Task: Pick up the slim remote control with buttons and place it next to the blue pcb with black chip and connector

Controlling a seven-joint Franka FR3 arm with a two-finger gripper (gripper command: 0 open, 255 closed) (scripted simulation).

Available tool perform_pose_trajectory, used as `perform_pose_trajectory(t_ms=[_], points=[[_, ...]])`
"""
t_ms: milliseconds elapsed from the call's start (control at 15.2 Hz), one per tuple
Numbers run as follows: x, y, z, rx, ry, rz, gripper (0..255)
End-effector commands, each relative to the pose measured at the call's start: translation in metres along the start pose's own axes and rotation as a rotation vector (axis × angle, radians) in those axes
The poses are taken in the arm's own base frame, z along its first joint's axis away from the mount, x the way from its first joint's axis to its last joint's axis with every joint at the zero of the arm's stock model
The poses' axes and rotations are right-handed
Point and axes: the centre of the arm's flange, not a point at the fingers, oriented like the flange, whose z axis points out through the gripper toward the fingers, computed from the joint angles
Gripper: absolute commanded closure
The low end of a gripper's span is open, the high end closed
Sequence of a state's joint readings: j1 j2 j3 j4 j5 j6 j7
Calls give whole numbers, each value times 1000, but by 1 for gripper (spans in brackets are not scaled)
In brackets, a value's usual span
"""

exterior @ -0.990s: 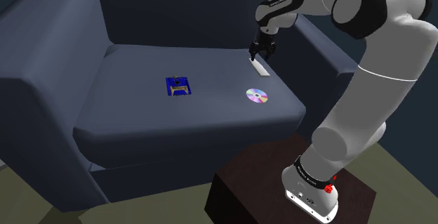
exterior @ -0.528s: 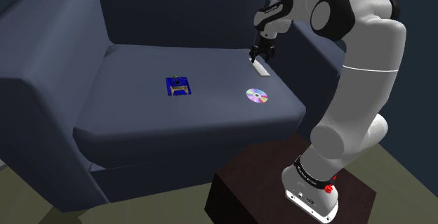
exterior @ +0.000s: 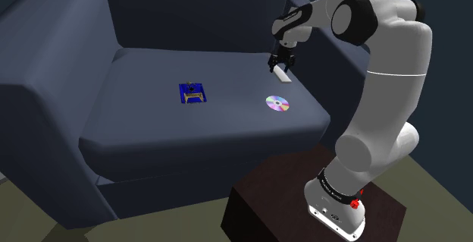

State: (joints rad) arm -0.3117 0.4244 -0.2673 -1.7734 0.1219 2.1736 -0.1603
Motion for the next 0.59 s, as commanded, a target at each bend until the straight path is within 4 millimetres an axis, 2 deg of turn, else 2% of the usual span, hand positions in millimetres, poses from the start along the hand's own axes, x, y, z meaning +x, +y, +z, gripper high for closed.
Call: perform_pose_trajectory(t_ms=[0,198,264,528], points=[[0,0,0,0,0,0,0],[0,0,0,0,0,0,0],[0,0,0,0,0,0,255],[0,0,0,0,0,0,255]])
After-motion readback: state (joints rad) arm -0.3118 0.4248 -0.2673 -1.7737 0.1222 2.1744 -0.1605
